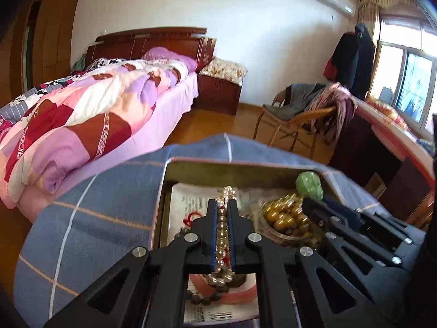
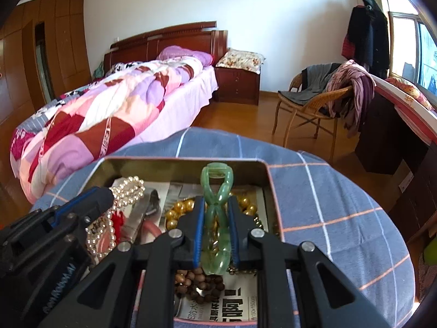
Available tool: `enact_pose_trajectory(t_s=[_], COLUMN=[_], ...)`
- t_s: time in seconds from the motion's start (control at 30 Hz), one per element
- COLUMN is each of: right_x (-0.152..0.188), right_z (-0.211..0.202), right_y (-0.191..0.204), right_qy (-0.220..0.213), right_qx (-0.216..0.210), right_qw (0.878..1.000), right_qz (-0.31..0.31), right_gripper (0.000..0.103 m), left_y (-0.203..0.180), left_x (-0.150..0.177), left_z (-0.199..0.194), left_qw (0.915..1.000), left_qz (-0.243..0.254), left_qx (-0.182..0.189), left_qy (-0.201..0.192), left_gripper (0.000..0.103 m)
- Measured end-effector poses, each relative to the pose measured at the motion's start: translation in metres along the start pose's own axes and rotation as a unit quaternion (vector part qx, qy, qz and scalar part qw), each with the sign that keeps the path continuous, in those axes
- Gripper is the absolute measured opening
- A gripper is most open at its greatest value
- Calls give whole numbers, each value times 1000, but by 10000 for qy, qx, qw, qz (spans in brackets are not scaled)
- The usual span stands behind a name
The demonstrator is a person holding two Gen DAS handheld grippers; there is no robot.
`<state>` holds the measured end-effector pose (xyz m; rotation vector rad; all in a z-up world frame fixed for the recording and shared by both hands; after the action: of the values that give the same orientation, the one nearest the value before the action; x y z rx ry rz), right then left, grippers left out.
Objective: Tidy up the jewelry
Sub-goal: 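Lower the pearl necklace and jade bangle into the tin and open both tools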
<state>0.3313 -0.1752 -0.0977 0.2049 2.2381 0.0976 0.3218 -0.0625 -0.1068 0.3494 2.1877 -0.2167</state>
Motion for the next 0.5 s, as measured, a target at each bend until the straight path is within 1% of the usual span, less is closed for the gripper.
enact_pose_trajectory(t_s=[0.07, 0.1, 0.17, 0.2, 0.23, 0.27, 0.3, 0.37, 0.4, 0.47, 0.5], right_x=[0, 1, 0, 0, -1, -1, -2, -3, -3, -4, -5], right_z=[5, 4, 3, 2, 1, -2, -4, -4, -6, -6, -7], right_y=[3, 3, 2, 1, -1, -4, -4, -3, -4, -4, -6], right_qy=[45, 68, 68, 10, -33, -94, -131, -198, -250, -315, -341], right_qx=[-39, -52, -127, -37, -54, -107, -88, 10, 65, 110, 115], right_qw=[9999, 9999, 9998, 10000, 10000, 9999, 9999, 9998, 9997, 9994, 9993], right_qz=[-92, -133, -101, -50, -17, 24, 33, 15, 9, 54, 108], right_gripper=[21, 29, 56, 65, 69, 70, 72, 72, 72, 72, 74], left_y=[4, 5, 7, 8, 10, 9, 9, 7, 6, 8, 11], left_x=[0, 0, 2, 2, 1, 2, 2, 1, 1, 0, -1], left_z=[0, 0, 2, 2, 0, -1, -2, -3, -3, -5, -5], left_qw=[9999, 9998, 9996, 9994, 9993, 9994, 9994, 9992, 9991, 9986, 9983], left_qz=[-127, -167, -245, -289, -318, -322, -304, -234, -207, -212, -245], left_qx=[47, 45, 18, -105, -134, -144, -182, -313, -378, -476, -515], left_qy=[21, 37, 127, 141, 111, 71, 49, 34, 15, -46, -86], left_gripper=[6, 6, 6, 7, 8, 8, 12, 23, 26, 40, 41])
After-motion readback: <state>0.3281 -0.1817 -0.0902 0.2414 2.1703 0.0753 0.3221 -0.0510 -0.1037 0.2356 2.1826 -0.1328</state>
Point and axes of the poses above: each gripper's, at about its wrist camera, not at the fingertips, and z roughly the way its jaws point, y to its left, x to its underside, the point moved 1 cm from there along z, roughly the way its jaws point, and after that the axes turned 10 degrees about z, right-handed, at the moved point
